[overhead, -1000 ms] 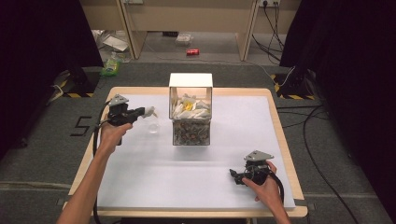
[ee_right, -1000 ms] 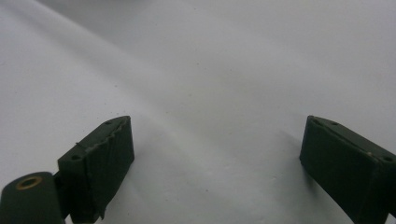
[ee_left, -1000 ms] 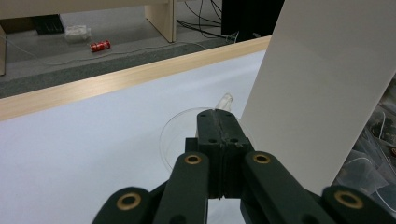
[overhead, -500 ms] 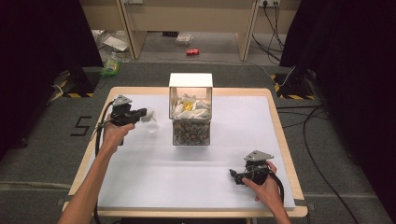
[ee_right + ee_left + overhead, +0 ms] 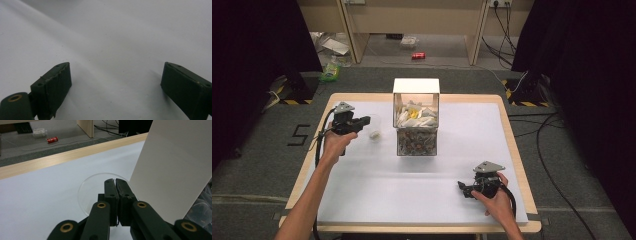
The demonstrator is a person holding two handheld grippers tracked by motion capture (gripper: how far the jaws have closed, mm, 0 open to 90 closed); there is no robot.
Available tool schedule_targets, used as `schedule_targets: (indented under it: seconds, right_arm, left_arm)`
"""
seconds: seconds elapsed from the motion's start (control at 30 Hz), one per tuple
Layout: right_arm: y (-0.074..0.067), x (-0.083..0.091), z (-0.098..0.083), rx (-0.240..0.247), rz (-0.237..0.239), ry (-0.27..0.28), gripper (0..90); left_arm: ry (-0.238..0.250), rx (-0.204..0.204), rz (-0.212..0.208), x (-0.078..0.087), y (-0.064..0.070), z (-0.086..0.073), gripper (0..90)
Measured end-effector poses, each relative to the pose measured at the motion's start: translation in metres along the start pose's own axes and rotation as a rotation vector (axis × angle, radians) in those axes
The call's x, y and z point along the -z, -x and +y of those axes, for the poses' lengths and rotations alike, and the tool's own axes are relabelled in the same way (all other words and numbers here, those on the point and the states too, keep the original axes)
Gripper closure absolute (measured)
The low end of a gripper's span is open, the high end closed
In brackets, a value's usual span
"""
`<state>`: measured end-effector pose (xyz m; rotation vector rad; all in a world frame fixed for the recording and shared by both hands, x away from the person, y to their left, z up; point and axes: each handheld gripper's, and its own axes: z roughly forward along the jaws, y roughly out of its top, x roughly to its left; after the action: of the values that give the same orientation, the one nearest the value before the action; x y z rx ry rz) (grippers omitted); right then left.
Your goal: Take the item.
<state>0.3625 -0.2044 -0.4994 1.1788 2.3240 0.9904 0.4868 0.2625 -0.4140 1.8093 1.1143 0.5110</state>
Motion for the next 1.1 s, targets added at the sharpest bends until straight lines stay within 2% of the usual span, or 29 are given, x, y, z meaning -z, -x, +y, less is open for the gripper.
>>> schedule_targets:
  seconds: [0.33,0.63,0.77,1.0,1.1]
  right_arm:
    - [0.0,0.0,0.0,0.002,-0.001,0.0,10.5]
    - [0.0,0.0,0.0,-0.001,-0.001,0.0,10.4]
    - [0.0,0.0,0.0,0.001,0.0,0.0,10.4]
    - [0.0,0.0,0.0,0.001,0.0,0.0,10.4]
    - [0.0,0.0,0.0,0.001,-0.001,0.0,10.5]
  left_arm:
    - [0.003,0.0,-0.005,0.001,0.001,0.0,83.0]
    - [0.02,0.016,-0.029,0.006,0.002,0.002,70.0]
    - [0.022,0.043,-0.025,0.008,0.002,0.003,54.4]
    - [0.012,0.077,-0.025,0.014,0.004,0.005,35.6]
    - [0.014,0.08,-0.02,0.016,0.005,0.005,29.6]
